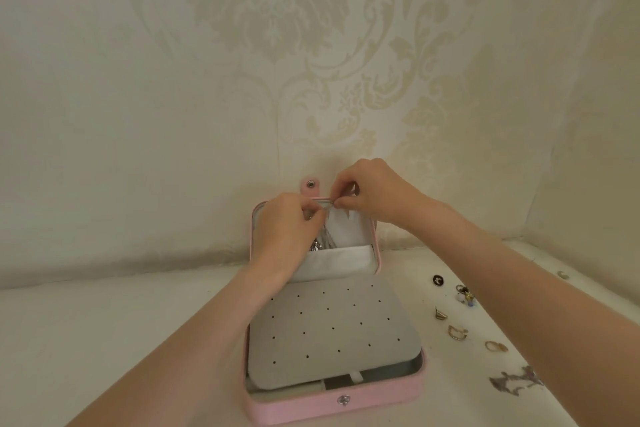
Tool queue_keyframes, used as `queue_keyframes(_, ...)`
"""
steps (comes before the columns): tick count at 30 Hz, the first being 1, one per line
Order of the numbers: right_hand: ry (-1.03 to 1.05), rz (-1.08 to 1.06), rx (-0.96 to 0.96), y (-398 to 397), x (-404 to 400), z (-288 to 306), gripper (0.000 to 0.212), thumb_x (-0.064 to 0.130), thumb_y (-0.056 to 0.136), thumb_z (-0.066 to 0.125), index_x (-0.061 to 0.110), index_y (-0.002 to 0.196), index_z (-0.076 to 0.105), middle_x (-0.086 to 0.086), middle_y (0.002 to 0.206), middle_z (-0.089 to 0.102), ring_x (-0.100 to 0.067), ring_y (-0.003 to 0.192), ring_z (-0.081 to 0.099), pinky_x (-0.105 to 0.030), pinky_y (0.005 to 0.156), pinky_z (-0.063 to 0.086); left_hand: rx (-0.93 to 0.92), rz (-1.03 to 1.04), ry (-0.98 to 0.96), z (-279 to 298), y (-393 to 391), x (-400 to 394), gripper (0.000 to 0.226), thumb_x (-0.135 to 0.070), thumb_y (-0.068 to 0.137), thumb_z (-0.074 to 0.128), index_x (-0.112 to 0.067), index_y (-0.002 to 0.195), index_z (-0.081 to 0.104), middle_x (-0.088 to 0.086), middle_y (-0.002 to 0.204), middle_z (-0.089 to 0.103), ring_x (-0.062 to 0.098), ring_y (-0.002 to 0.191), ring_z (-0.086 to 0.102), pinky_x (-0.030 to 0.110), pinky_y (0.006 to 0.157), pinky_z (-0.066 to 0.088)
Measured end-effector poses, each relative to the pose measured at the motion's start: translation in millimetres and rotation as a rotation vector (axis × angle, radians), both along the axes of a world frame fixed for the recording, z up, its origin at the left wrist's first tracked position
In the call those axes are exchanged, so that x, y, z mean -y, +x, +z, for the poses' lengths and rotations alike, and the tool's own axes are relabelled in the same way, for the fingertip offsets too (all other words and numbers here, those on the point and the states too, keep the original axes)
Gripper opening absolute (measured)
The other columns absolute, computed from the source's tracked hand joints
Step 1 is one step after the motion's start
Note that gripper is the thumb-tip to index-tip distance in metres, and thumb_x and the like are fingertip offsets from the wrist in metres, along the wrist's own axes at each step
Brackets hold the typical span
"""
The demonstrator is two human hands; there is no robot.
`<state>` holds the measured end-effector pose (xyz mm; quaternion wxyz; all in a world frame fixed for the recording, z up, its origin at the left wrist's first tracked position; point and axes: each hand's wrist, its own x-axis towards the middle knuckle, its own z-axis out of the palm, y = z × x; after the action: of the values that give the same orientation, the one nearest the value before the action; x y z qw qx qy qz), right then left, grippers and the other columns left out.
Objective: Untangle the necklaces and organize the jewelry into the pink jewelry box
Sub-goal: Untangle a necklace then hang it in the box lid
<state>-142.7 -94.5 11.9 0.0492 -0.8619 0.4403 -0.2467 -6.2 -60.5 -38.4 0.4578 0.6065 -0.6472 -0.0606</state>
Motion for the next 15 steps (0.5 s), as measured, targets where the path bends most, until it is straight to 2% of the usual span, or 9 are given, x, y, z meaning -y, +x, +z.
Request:
queue_keyframes(3, -0.079, -0.035, 0.096, 3.2, 3.1, -9.8, 0.007, 0.007, 0.08, 0.067, 0.005, 0.085, 0.072, -0.008, 0.086, 0.071, -0.011, 0.073, 0.055, -0.016, 0.067, 0.042, 0.115, 0.063, -0.065, -2.5, 0.1, 0.4, 0.019, -0.024, 0.089, 0.056, -0.019, 0.095, 0.073, 0.0, 0.06, 0.052, 0.02, 0.064, 0.047, 0.028, 0.058, 0.026)
queue_keyframes(5, -0.092, -0.089, 0.162, 3.1, 4.9, -15.8, 0.008, 0.014, 0.08, 0.07, 0.006, 0.083, 0.071, -0.008, 0.082, 0.07, -0.014, 0.074, 0.057, -0.029, 0.073, 0.046, 0.142, 0.084, -0.084, -3.3, 0.6, 1.2, 0.02, -0.025, 0.09, 0.055, -0.019, 0.096, 0.073, 0.003, 0.065, 0.057, 0.022, 0.068, 0.049, 0.027, 0.06, 0.027)
queue_keyframes(6, -0.082, -0.11, 0.189, 2.2, 5.5, -18.0, 0.01, 0.016, 0.079, 0.071, 0.006, 0.081, 0.071, -0.008, 0.079, 0.07, -0.014, 0.072, 0.058, -0.03, 0.073, 0.046, 0.153, 0.09, -0.093, -3.5, 0.7, 1.6, 0.02, -0.026, 0.09, 0.055, -0.019, 0.096, 0.073, 0.006, 0.07, 0.062, 0.024, 0.071, 0.053, 0.028, 0.062, 0.028)
queue_keyframes(9, -0.025, -0.164, 0.247, -1.3, 6.7, -21.6, 0.012, 0.02, 0.078, 0.073, 0.01, 0.073, 0.069, -0.006, 0.068, 0.069, -0.013, 0.066, 0.059, -0.026, 0.069, 0.045, 0.208, 0.103, -0.113, -3.4, -0.4, 2.3, 0.021, -0.027, 0.091, 0.054, -0.02, 0.096, 0.072, 0.006, 0.082, 0.068, 0.024, 0.081, 0.058, 0.029, 0.065, 0.03)
queue_keyframes(12, -0.002, -0.276, 0.253, -3.5, 8.8, -25.8, 0.021, 0.028, 0.075, 0.075, 0.019, 0.062, 0.06, 0.004, 0.061, 0.061, -0.016, 0.068, 0.058, -0.027, 0.065, 0.044, 0.328, 0.124, -0.126, -4.3, -0.5, 4.6, 0.021, -0.031, 0.093, 0.05, -0.023, 0.096, 0.069, 0.0, 0.089, 0.067, 0.02, 0.087, 0.057, 0.027, 0.064, 0.029)
queue_keyframes(15, 0.005, -0.372, 0.248, 0.3, 9.9, -30.4, 0.023, 0.031, 0.074, 0.073, 0.022, 0.064, 0.054, -0.004, 0.081, 0.063, -0.023, 0.08, 0.059, -0.027, 0.065, 0.04, 0.389, 0.135, -0.14, -4.9, -1.7, 6.6, 0.02, -0.034, 0.093, 0.048, -0.024, 0.096, 0.066, -0.003, 0.087, 0.064, 0.018, 0.087, 0.058, 0.027, 0.064, 0.026)
